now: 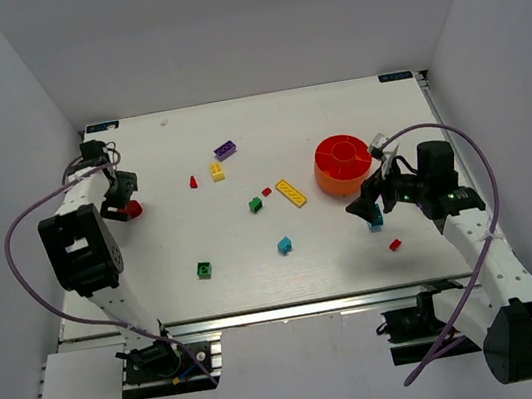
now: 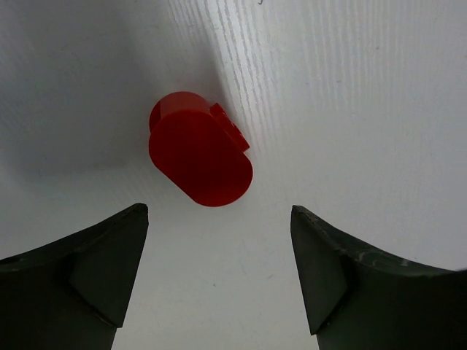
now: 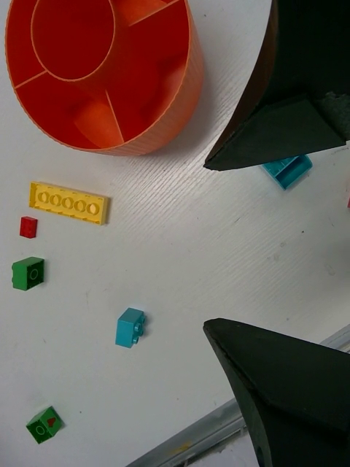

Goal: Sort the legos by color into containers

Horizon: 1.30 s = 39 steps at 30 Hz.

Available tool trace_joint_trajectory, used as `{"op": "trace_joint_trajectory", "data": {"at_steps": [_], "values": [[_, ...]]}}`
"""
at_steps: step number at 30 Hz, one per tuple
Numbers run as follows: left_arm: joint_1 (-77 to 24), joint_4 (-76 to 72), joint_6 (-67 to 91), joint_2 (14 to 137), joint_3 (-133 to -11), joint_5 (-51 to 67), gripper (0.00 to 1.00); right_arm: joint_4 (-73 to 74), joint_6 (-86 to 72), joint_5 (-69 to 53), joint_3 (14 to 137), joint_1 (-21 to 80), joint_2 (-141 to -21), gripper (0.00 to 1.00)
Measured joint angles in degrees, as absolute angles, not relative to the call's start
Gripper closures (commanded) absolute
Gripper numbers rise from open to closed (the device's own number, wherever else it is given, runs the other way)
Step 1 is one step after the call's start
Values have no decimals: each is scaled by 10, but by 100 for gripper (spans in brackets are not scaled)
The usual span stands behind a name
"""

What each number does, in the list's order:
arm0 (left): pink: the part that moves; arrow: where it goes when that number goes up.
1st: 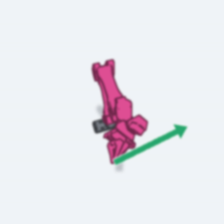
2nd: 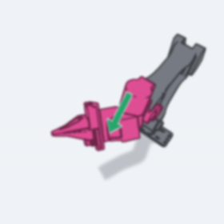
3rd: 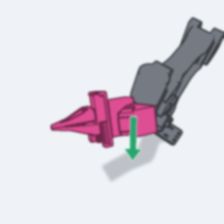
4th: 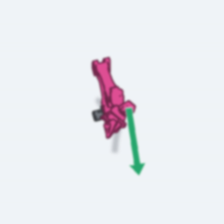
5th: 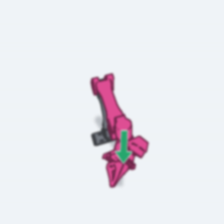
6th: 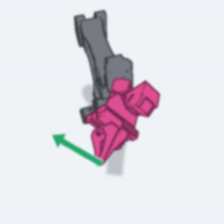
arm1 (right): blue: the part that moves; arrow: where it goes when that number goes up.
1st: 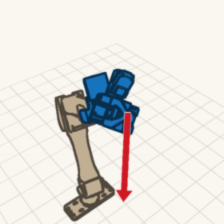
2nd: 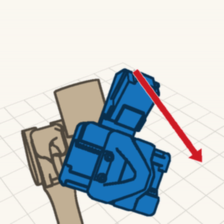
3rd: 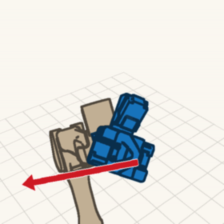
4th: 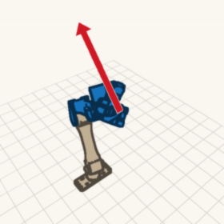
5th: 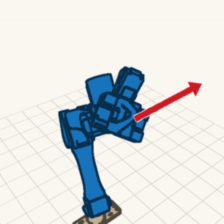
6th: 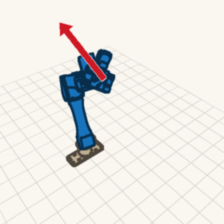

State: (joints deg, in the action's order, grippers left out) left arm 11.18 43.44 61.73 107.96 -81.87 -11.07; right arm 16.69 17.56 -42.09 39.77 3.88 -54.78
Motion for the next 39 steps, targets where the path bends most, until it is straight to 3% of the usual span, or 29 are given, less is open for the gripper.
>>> {"op": "trace_joint_trajectory", "data": {"at_steps": [8,17,25,26,30,33,36,39], "values": [[135,447,626,1125,-832,-98,16,168,179,-417,398,45,-556,13],[158,443,621,1152,-845,-83,34,167,181,-413,398,48,-557,13],[164,430,612,1159,-845,-55,33,166,180,-410,398,48,-557,13],[164,430,610,1161,-845,-51,36,166,180,-410,398,48,-557,13],[164,419,590,1160,-845,-31,74,166,180,-410,398,47,-557,14],[163,398,563,1155,-833,4,91,165,181,-411,398,48,-557,17],[159,363,529,1131,-797,53,99,165,182,-414,398,48,-557,22],[150,308,489,1068,-719,118,100,165,185,-423,398,48,-557,33]]}}
